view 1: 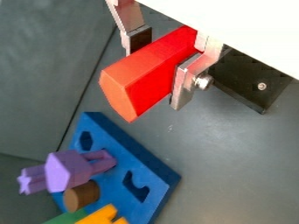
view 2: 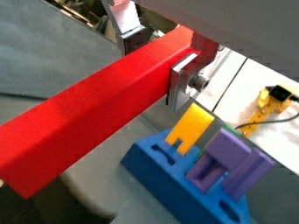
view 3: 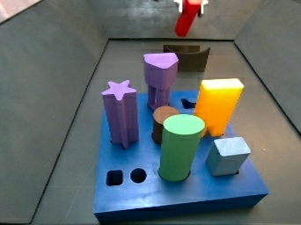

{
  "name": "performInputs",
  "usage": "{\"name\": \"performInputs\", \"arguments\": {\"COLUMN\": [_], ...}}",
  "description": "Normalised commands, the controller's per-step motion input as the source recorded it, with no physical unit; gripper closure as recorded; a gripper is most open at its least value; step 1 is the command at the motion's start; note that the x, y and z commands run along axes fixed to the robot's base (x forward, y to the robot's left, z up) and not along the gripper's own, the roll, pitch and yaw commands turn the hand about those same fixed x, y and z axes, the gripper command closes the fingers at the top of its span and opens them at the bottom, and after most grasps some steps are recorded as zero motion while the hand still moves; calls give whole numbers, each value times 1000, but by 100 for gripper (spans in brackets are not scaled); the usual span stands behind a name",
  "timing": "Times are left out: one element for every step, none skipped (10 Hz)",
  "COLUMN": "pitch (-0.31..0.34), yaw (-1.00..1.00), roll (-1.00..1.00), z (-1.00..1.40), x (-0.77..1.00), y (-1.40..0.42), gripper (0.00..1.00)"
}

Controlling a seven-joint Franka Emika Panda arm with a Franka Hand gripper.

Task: Pick up the hexagon object. Move up. Place the hexagon object on the fixture. Regrasp the hexagon object. Move to above the board. Insert the hexagon object.
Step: Place the hexagon object on the fixture.

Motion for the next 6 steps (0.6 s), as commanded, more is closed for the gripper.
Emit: {"name": "performInputs", "arguments": {"pitch": [-92, -124, -140, -144, -130, -120], "yaw": [-139, -85, -48, -28, 18, 33], "roll": [-104, -93, -83, -75, -71, -70], "z": [-1000, -1000, -978, -877, -632, -540], "x": [111, 108, 105, 95, 68, 64], "y": [101, 90, 76, 60, 33, 26], "gripper": [100, 100, 100, 100, 100, 100]}}
